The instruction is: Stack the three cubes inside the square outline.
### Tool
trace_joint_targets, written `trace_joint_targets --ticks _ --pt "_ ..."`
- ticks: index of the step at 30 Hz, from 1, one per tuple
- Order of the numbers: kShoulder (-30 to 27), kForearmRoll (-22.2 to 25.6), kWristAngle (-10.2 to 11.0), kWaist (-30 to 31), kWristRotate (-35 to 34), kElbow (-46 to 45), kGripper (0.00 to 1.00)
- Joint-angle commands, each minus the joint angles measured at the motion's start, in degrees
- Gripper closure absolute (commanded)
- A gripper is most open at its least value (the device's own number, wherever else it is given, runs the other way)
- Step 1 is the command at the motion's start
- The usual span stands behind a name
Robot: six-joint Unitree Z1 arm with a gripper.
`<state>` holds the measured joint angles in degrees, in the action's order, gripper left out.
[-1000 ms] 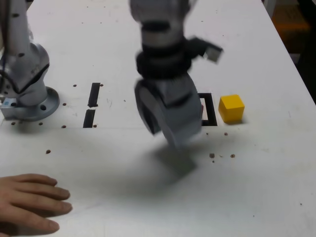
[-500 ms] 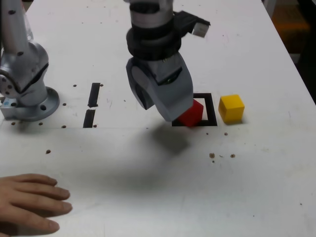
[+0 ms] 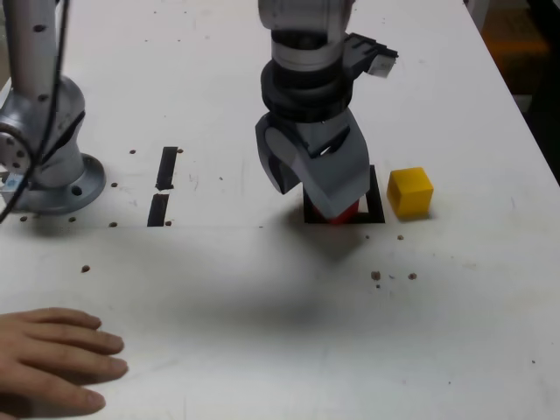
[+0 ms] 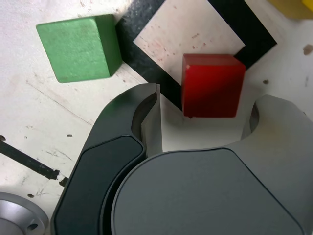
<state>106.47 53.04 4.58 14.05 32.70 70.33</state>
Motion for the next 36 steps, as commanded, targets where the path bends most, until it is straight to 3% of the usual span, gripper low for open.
trace_joint_targets --ticks 1,15,25,36 --pt "0.3 -0.2 0.1 -0.5 0.1 0.2 0.29" --pt "2.2 -1.4 -0.3 -1.0 0.3 1.2 0.3" --pt "3.1 -3.4 -1.2 -1.0 0.3 0.4 0.39" --pt "3.2 -6.0 -1.5 -1.0 0.4 -0.7 0.68"
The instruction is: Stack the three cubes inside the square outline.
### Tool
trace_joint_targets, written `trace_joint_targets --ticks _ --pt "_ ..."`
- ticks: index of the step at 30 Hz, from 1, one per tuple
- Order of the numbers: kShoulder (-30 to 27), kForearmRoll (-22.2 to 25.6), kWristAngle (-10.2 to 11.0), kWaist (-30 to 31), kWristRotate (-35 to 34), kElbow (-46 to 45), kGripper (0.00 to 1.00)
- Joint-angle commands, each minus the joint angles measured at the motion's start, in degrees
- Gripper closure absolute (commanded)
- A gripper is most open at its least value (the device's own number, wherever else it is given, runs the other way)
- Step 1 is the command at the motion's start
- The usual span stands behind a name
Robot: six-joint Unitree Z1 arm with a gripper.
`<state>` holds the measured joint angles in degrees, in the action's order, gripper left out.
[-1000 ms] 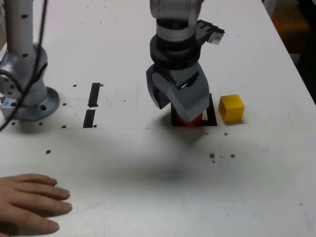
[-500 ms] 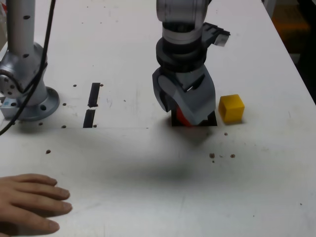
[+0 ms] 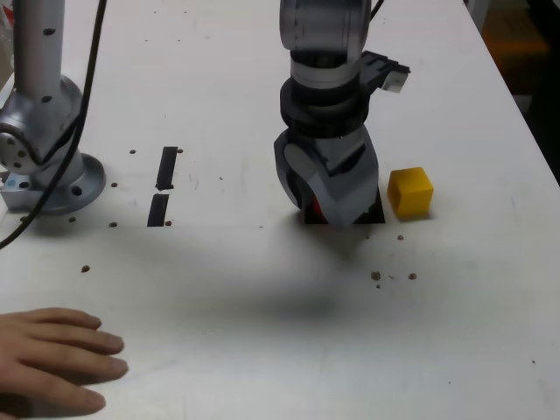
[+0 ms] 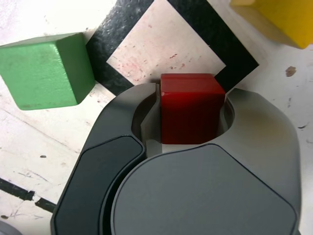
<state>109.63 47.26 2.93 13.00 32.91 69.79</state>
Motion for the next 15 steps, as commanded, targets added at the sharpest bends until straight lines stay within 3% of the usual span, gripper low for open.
trace_joint_targets --ticks 1,15 --pt "0.0 -0.3 0.3 0.0 0.3 -0.2 0.7" --pt "-4.1 2.0 3.8 0.0 1.4 -1.7 0.81"
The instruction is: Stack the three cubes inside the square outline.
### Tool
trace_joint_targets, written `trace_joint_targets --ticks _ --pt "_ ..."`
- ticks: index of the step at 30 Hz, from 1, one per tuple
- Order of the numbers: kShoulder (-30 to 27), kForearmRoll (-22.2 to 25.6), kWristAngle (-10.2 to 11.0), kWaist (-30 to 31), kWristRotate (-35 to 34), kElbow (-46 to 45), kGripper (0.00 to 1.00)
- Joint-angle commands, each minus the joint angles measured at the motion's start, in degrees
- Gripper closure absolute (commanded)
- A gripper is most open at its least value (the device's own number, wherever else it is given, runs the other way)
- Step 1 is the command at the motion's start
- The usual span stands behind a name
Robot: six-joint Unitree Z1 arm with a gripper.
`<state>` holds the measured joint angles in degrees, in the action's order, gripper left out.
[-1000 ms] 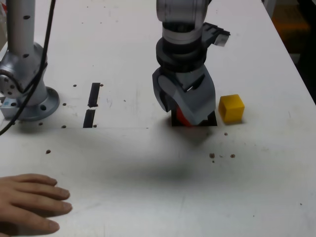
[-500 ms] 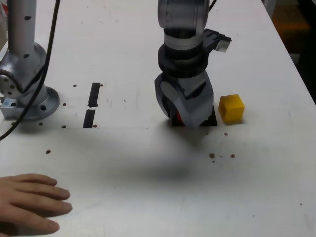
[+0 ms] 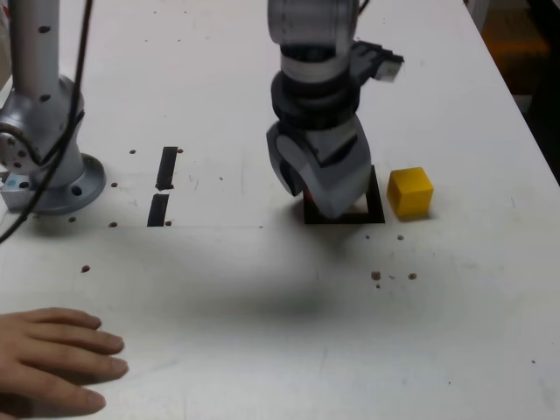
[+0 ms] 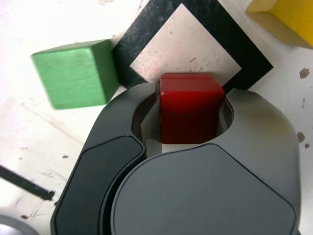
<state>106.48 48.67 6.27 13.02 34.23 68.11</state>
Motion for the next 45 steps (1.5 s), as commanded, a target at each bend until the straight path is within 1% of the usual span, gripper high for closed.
trace_joint_targets --ticks 1,5,9,16,19,30,35,45 --pt "-1.4 1.2 0.7 0.0 0.2 0.1 0.81" --pt "-2.9 3.4 1.4 0.0 1.2 0.5 0.81" --pt "-3.7 4.7 1.4 0.0 4.5 0.8 0.81" --pt "-3.2 3.8 -0.1 0.0 9.3 1.2 0.82" --pt "-2.5 3.1 -0.4 0.0 12.0 1.3 0.83" --pt "-0.3 1.7 0.7 0.0 18.9 3.7 0.83" --pt "0.0 0.9 0.9 -0.3 20.7 4.4 0.84" --pt "0.7 0.3 1.0 -2.8 23.5 3.2 0.84"
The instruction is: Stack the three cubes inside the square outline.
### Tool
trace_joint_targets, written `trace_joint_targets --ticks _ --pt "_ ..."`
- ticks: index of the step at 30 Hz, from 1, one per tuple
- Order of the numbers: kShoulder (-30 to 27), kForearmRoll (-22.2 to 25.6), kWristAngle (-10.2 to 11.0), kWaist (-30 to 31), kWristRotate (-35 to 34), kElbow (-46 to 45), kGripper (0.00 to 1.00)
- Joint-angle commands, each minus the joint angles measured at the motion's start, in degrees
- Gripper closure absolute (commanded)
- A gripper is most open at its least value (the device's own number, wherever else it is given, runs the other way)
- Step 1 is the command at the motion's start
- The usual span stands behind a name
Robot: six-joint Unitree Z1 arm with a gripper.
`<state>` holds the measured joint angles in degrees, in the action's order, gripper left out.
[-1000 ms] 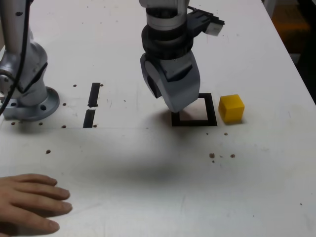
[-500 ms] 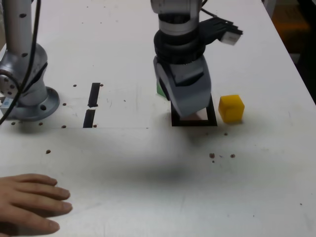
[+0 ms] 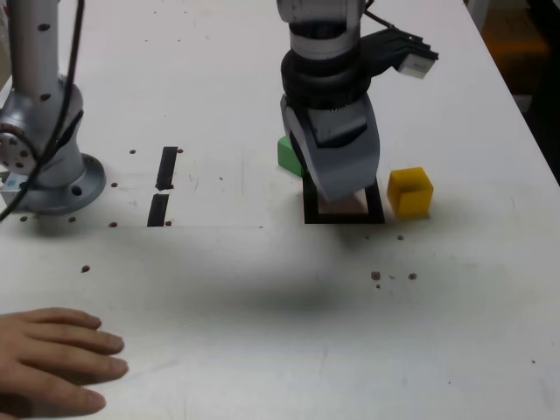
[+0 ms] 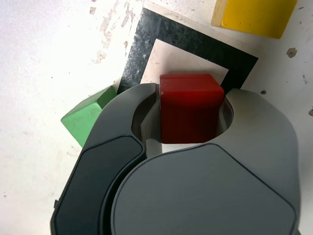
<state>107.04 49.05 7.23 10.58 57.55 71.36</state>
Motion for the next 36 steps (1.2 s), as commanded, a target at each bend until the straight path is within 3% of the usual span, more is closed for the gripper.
trace_joint_targets --ticks 1,26,36 --pt "0.2 -0.2 0.1 -0.5 0.4 -0.1 0.84" --pt "0.6 -4.7 -1.5 -0.9 0.9 -3.6 0.82" --pt "0.4 -6.3 0.1 -0.9 0.9 -4.4 0.75"
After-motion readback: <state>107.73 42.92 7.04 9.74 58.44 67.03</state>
